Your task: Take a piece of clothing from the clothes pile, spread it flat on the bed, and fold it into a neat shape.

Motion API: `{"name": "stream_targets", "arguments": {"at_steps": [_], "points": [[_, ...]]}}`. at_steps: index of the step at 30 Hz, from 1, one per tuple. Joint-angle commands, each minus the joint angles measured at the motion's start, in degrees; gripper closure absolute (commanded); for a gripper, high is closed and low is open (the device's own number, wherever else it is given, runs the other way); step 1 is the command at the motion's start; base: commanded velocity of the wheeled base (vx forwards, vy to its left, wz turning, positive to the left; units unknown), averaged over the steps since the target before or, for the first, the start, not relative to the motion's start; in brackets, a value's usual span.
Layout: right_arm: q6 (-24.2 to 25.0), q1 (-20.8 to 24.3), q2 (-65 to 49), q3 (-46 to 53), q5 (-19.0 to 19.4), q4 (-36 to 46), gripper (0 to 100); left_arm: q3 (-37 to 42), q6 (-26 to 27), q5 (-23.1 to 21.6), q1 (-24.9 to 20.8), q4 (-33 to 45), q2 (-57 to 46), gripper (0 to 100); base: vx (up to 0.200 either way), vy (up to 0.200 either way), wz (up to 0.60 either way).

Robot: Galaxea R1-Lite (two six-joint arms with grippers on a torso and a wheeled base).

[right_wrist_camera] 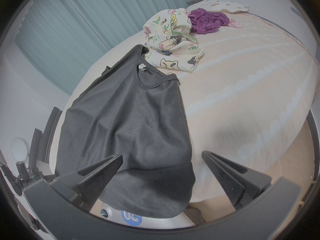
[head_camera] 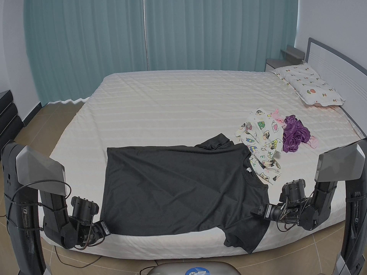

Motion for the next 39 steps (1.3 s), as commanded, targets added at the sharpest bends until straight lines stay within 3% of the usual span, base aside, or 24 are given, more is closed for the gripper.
{"name": "stream_targets", "arguments": {"at_steps": [1, 2, 11, 18, 31, 32, 35, 36, 39], "points": [[0.0, -0.2, 1.4, -1.6, 0.1, 0.9, 0, 0.0, 0.0, 0.0, 0.1, 0.2, 0.1, 100, 0.0, 0.0, 0.0], [0.0, -0.2, 1.3, -1.7, 0.0, 1.3, 100, 0.1, 0.0, 0.0, 0.1, 0.2, 0.1, 100, 0.0, 0.0, 0.0], [-1.3, -1.6, -1.0, 2.6, -0.5, 0.9, 100, 0.3, 0.6, 0.0, 0.5, 0.3, -0.2, 100, 0.0, 0.0, 0.0], [-5.0, -4.0, -4.7, 8.1, 0.1, 1.0, 100, 1.7, 3.3, 0.0, 1.9, 0.3, -0.8, 100, 0.0, 0.0, 0.0], [-7.7, -1.7, -5.8, 13.1, 0.3, 0.9, 100, 3.5, 5.9, 0.0, 1.8, 0.2, -1.1, 100, 0.0, 0.0, 0.0], [-7.7, -1.3, -5.8, 13.0, 0.3, 0.9, 0, 3.4, 5.9, -0.1, 1.8, 0.2, -1.1, 100, 0.0, 0.0, 0.0], [-7.0, -0.5, -5.7, 12.2, 0.2, 0.7, 0, 3.3, 5.9, -0.1, 1.9, 0.3, -1.0, 100, 0.0, 0.0, 0.0], [-7.0, -0.6, -5.8, 11.1, 0.2, 0.6, 0, 3.3, 5.9, -0.2, 1.8, 0.3, -1.0, 0, 0.0, 0.0, 0.0], [-6.9, -0.9, -6.6, 10.5, 0.2, 0.4, 0, 3.3, 5.8, -0.4, 1.8, 0.2, -1.2, 0, 0.0, 0.0, 0.0]]}}
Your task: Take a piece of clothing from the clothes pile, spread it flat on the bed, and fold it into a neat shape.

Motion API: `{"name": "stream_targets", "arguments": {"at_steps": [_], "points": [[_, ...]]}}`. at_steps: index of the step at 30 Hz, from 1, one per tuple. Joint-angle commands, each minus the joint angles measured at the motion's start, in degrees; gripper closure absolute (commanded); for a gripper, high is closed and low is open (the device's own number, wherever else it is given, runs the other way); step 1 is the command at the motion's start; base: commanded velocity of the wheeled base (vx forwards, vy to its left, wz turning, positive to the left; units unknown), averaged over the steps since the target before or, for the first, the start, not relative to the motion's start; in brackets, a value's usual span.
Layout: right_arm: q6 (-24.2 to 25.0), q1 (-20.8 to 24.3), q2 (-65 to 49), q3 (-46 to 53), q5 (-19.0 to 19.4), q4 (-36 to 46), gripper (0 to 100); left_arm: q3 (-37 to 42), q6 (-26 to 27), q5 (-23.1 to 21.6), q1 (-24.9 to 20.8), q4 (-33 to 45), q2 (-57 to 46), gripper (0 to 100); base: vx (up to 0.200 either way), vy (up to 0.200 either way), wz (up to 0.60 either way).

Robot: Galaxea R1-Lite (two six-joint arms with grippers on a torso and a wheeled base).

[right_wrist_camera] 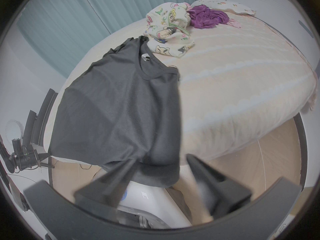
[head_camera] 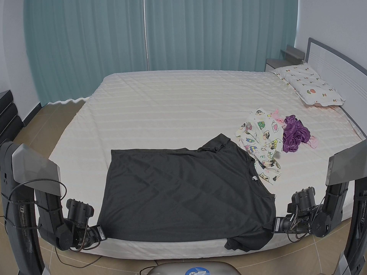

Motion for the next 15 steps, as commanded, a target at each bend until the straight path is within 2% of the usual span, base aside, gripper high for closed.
{"name": "stream_targets", "arguments": {"at_steps": [1, 7, 10, 12, 15], "points": [[0.2, -0.3, -1.2, -1.2, 0.0, -0.2, 0, -0.1, -0.2, -0.3, 0.1, 0.0, -0.1, 0, 0.0, 0.0, 0.0], [3.2, -1.7, -7.5, -3.7, 0.1, 0.1, 0, -0.1, -0.1, -1.2, 1.5, -0.7, -2.9, 0, 0.0, 0.0, 0.0], [4.3, -1.7, -9.2, -4.8, 0.1, 0.2, 0, -0.1, -0.2, -3.1, 2.3, 0.0, -6.5, 0, 0.0, 0.0, 0.0], [5.6, -1.4, -10.5, -6.9, 0.0, 0.3, 0, -0.1, -0.2, -5.9, 3.3, 0.0, -10.0, 0, 0.0, 0.0, 0.0], [7.4, -1.0, -11.1, -9.0, 0.0, 0.5, 0, -0.3, -0.3, -7.1, 3.9, 0.0, -11.7, 0, 0.0, 0.0, 0.0]]}}
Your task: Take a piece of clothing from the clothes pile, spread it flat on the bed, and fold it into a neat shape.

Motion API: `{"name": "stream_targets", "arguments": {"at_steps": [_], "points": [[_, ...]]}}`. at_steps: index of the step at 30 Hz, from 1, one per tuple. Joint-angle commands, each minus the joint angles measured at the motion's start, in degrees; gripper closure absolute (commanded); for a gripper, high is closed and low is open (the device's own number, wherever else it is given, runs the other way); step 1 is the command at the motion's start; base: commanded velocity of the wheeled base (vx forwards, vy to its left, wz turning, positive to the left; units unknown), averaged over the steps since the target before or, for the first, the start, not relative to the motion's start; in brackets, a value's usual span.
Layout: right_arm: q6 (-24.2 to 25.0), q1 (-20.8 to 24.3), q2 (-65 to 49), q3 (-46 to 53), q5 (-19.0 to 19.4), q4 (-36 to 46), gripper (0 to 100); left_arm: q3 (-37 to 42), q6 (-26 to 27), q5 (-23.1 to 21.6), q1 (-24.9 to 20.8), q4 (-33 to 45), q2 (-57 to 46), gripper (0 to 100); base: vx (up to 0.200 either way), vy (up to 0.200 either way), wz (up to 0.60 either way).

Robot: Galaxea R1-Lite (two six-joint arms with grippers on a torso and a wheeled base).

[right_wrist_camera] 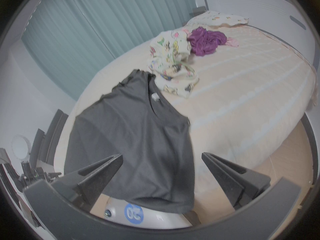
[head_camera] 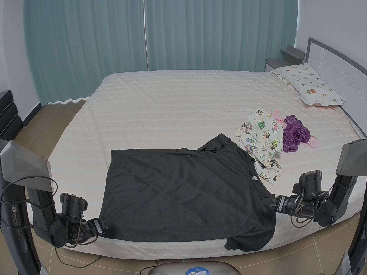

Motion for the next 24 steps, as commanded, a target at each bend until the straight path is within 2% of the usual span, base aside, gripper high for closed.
{"name": "stream_targets", "arguments": {"at_steps": [1, 6, 8, 11, 22, 24], "points": [[2.8, 0.8, -3.6, -5.6, 0.0, 1.8, 0, -0.8, -0.4, -2.2, 1.9, 0.1, -6.4, 0, 0.0, 0.0, 0.0], [4.1, 1.6, -3.6, -10.0, 0.0, 7.5, 0, -2.3, -2.0, -2.2, 1.9, -0.1, -6.3, 0, 0.0, 0.0, 0.0], [7.0, 2.4, -3.4, -13.5, 0.0, 10.5, 0, -3.9, -4.0, -2.1, 2.8, 0.2, -6.2, 0, 0.0, 0.0, 0.0], [8.3, 3.3, -2.9, -15.5, 0.0, 12.7, 0, -4.4, -3.8, -2.2, 4.5, 0.2, -5.8, 0, 0.0, 0.0, 0.0], [8.5, 4.3, -2.3, -16.0, 0.0, 13.3, 0, -4.9, -4.2, -3.9, 5.5, 0.2, -5.9, 0, 0.0, 0.0, 0.0], [8.6, 4.2, -2.3, -16.1, 0.0, 13.3, 0, -5.1, -4.2, -4.1, 6.1, 0.2, -6.0, 0, 0.0, 0.2, 0.0]]}}
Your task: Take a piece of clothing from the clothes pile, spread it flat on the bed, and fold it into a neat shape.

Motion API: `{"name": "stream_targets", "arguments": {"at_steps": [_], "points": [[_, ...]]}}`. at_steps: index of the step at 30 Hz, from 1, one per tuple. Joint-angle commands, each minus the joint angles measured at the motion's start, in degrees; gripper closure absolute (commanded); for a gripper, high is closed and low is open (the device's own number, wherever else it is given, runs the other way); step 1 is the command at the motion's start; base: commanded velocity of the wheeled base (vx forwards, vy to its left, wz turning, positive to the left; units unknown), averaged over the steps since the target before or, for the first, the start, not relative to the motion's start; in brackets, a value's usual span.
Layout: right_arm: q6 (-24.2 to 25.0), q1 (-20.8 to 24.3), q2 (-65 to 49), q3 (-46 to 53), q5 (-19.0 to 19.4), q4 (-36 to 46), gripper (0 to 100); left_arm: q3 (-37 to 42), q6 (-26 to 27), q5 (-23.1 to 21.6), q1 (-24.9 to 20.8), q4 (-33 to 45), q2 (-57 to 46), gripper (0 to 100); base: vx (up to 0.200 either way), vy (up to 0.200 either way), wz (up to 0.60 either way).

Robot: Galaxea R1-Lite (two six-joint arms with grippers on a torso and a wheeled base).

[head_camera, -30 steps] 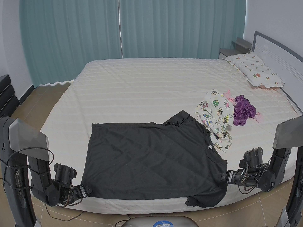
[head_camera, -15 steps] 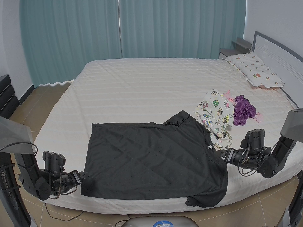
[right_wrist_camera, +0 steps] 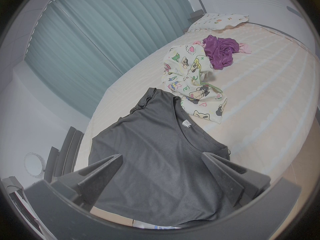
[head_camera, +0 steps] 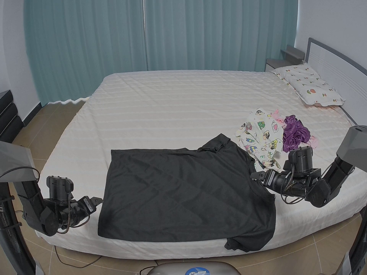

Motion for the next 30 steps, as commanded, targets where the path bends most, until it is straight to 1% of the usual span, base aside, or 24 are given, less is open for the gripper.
{"name": "stream_targets", "arguments": {"at_steps": [1, 7, 10, 13, 15, 17, 18, 19, 22, 23, 24, 27, 28, 30], "points": [[0.2, 0.0, 0.2, -0.1, 0.0, -0.1, 0, -0.3, 0.0, -0.3, 0.9, 0.0, -0.2, 0, 0.0, 0.2, 0.0], [2.4, 0.2, 0.4, -0.9, 0.0, -0.1, 0, -0.3, 0.0, -1.4, 1.3, -0.2, 0.0, 0, 0.0, 0.2, 0.0], [3.0, 0.2, 0.6, -1.4, 0.0, -0.1, 0, -0.3, 0.0, -1.6, 1.3, -0.3, 0.0, 0, 0.0, 0.0, 0.0], [4.8, 0.2, 1.0, -2.7, 0.0, -0.1, 0, -0.2, -0.1, -1.6, 1.3, -0.4, -0.1, 0, 0.0, 0.0, 0.0], [4.8, 0.2, 1.0, -2.7, 0.0, -0.1, 0, -0.2, -0.1, -1.6, 1.3, -0.4, -0.1, 0, 0.0, 0.0, 0.0], [4.8, 0.2, 1.0, -2.7, 0.0, -0.1, 0, -0.2, -0.1, -1.6, 1.3, -0.4, -0.1, 0, 0.2, 0.0, 0.0], [9.2, 0.2, 2.3, -6.1, 0.0, 0.0, 0, -0.3, -0.3, -1.7, 1.3, -0.1, 0.3, 0, 0.2, 0.0, 0.0], [11.0, 0.3, 3.3, -7.5, -0.1, 0.0, 0, -0.3, -0.4, -1.7, 1.1, -0.1, 0.4, 0, 0.2, 0.0, 0.0], [13.8, 0.8, 6.0, -10.7, -0.3, 0.1, 0, -0.4, -0.4, -1.7, 1.2, -0.1, 0.6, 0, 0.2, 0.0, 0.0], [14.0, 0.9, 6.3, -11.1, -0.4, 0.1, 0, -0.4, -0.4, -1.7, 1.2, -0.1, 0.7, 0, 0.2, 0.0, 0.0], [14.4, 0.8, 8.8, -15.2, -0.6, 0.6, 0, -0.9, -0.8, -1.7, 1.2, -0.1, 1.1, 0, 0.2, 0.0, 0.0], [14.4, 0.9, 10.8, -19.0, -0.7, 1.9, 0, -1.0, -2.0, -1.9, 1.2, -0.1, 1.3, 0, 0.2, 0.0, 0.0], [14.4, 1.0, 12.2, -21.7, -0.7, 3.9, 0, -1.0, -2.6, -2.1, 1.2, -0.1, 1.5, 0, 0.2, 0.0, 0.0], [14.8, 1.5, 14.5, -25.8, -0.6, 6.9, 0, -1.0, -2.8, -2.6, 1.2, -0.3, 1.8, 0, 0.0, 0.0, 0.0]]}}
